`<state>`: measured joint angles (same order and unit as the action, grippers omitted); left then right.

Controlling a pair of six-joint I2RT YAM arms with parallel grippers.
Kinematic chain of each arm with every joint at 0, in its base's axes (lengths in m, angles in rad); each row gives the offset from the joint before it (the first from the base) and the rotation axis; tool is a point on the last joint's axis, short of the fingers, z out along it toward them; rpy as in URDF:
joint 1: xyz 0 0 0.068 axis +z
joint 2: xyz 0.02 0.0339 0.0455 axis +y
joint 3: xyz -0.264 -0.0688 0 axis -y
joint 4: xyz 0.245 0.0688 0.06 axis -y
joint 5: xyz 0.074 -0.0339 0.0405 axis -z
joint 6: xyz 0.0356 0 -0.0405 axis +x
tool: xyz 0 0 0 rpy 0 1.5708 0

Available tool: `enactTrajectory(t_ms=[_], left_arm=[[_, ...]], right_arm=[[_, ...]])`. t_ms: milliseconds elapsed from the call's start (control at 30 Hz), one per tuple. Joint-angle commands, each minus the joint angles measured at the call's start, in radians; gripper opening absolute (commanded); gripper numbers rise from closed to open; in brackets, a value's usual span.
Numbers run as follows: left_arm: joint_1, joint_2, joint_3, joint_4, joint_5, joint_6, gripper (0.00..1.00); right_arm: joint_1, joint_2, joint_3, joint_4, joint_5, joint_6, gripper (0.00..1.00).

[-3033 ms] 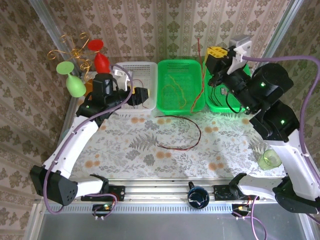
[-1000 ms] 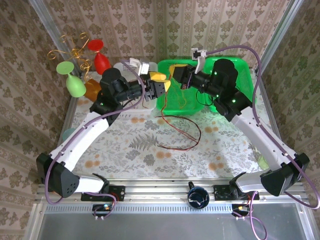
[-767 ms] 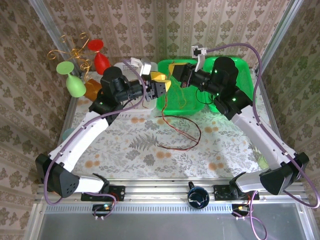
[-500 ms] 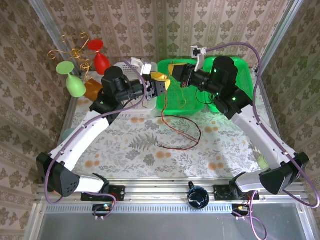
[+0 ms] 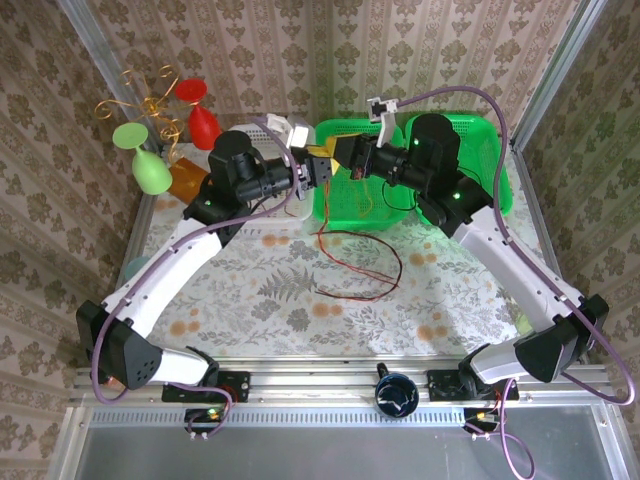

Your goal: Untangle the cables

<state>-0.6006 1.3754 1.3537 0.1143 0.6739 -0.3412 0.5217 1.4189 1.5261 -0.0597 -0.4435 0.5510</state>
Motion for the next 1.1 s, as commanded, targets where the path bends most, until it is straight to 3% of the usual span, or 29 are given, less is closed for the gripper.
enactTrajectory(t_ms=[0, 167, 200, 267, 367, 600, 1067], left_arm=[[-0.007, -0.007, 0.032, 0.015, -0.007, 0.022, 0.00], [-0.007, -0.023, 0.017, 0.014, -0.020, 0.021, 0.00], [-0.005, -0.026, 0.016, 0.015, -0.019, 0.021, 0.00], [-0.004, -0.030, 0.015, 0.015, -0.014, 0.017, 0.00], [0.015, -0.024, 0.024, 0.011, 0.047, -0.012, 0.00], [0.058, -0.030, 0.016, 0.025, 0.179, -0.037, 0.00], [0.070, -0.044, -0.017, 0.066, 0.169, -0.072, 0.00]], right_arm=[[0.004, -0.016, 0.031, -0.020, 0.009, -0.007, 0.00], [0.000, -0.048, 0.021, -0.030, 0.021, -0.014, 0.03], [-0.003, -0.057, 0.018, -0.028, 0.021, -0.013, 0.12], [-0.016, -0.077, -0.002, -0.012, 0.020, -0.003, 0.38], [-0.055, -0.116, -0.055, 0.044, 0.015, 0.050, 0.52], [-0.152, -0.147, -0.142, 0.071, -0.020, 0.214, 0.57], [-0.120, 0.052, -0.038, 0.157, -0.182, 0.338, 0.68]])
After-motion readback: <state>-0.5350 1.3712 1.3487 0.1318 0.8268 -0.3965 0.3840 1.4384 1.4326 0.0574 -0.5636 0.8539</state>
